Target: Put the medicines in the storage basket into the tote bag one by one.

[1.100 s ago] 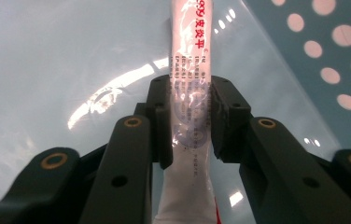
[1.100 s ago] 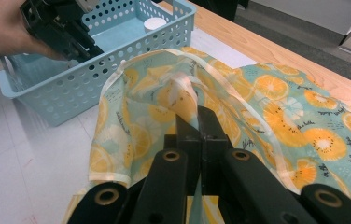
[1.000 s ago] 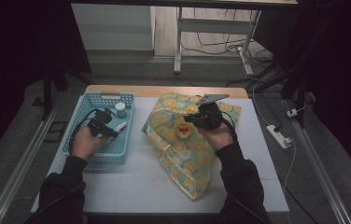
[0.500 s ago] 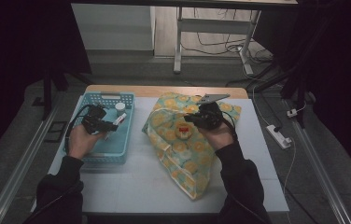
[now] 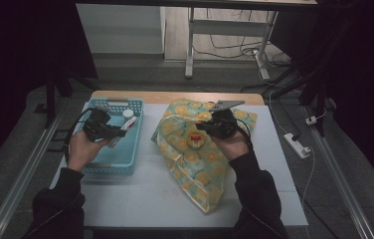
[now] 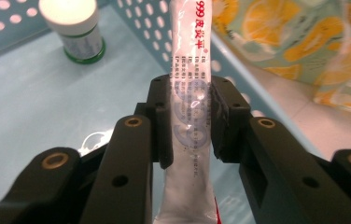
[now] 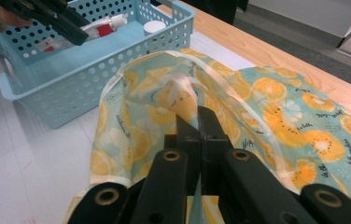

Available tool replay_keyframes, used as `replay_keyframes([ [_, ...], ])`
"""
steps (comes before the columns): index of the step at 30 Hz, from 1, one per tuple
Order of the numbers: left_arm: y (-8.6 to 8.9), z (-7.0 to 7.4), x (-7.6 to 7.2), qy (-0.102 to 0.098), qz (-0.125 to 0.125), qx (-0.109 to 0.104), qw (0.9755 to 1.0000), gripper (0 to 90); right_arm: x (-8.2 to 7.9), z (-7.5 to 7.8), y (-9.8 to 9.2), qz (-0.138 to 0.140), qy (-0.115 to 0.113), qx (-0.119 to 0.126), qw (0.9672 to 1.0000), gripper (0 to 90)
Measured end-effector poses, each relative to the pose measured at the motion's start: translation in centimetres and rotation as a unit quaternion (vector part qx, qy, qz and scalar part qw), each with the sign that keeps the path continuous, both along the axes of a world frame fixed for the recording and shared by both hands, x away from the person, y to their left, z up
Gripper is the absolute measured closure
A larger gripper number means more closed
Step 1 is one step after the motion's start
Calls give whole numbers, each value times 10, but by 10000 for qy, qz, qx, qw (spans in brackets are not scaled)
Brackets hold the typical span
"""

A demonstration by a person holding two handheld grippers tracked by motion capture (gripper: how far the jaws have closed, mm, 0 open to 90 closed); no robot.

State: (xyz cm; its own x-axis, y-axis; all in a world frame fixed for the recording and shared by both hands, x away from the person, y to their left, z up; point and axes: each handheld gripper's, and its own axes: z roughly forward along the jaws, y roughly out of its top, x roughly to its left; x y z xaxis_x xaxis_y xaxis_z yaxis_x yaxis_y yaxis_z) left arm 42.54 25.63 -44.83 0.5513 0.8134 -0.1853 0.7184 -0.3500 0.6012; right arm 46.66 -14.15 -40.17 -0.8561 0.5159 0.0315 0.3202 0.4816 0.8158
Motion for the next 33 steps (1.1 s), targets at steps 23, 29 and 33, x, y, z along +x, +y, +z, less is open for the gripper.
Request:
replay_keyframes([
  [23, -56, 27, -15, -222, -946, -166, 9951, 713, -1, 1, 0, -15, -26, 25, 10000, 900],
  [29, -77, 30, -13, -245, -1202, -170, 9923, 713, -1, 2, -1, -6, -37, 41, 10000, 900],
  [33, -89, 30, -10, -240, -1330, -177, 9907, 713, -1, 3, -1, -1, -49, 50, 10000, 900],
])
